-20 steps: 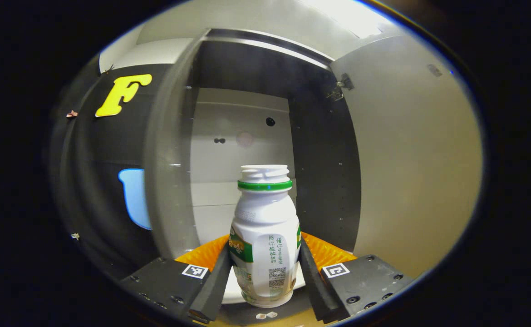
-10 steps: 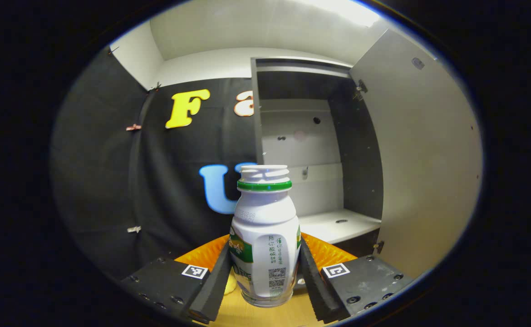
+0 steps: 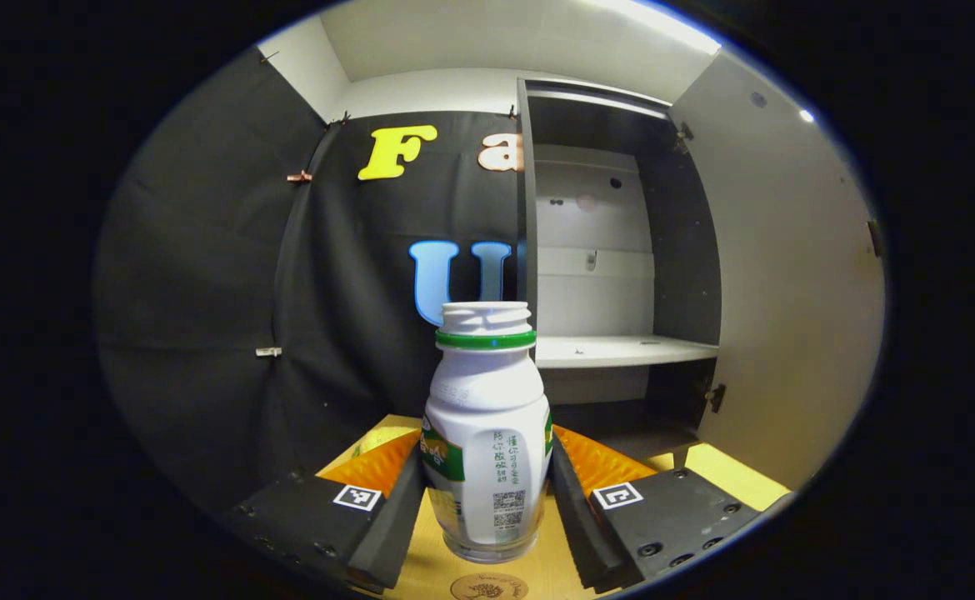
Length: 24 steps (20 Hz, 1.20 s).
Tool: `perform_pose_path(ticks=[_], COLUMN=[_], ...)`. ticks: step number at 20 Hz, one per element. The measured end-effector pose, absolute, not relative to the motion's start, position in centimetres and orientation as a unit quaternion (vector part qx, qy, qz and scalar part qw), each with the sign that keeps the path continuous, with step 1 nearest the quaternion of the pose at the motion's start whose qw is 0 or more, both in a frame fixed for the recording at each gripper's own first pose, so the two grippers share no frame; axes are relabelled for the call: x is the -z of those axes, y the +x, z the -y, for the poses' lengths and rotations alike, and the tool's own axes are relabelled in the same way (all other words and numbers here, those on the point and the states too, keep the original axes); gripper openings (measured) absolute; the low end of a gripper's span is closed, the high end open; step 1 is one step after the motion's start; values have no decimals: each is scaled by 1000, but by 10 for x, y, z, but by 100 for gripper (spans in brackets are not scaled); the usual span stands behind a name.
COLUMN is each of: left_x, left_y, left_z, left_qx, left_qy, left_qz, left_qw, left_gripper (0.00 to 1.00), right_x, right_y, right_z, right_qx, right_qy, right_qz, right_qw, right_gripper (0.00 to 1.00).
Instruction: Open the cabinet door with the right hand, grasp the bottle in the cabinet with the left hand and place it on the coaster, then close the cabinet door with the right hand.
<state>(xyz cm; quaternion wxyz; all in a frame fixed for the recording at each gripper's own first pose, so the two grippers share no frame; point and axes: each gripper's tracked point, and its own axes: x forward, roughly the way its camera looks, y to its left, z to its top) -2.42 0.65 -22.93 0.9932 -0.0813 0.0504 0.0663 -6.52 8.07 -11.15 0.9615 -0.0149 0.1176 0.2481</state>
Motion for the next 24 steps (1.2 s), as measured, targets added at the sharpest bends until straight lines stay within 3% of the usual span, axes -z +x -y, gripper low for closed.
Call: perform_pose_path(ticks=[12,18,24], left_x=[384,414,415], left_y=[-40,-44,-50], left_z=[23,26,27], left_qx=[-30,-41,-52], left_qy=[-80,-70,-37], left_qz=[-93,-105,-73], left_qw=[992,991,995], left_gripper=[77,78,78], right_x=[222,242,253], right_y=[-23,-21,-24], right_z=[-114,-111,-107], right_qx=[-214,-216,-218], right_qy=[24,25,29], right_qz=[-162,-178,-189], right_qw=[963,960,957], right_gripper=[16,16,16])
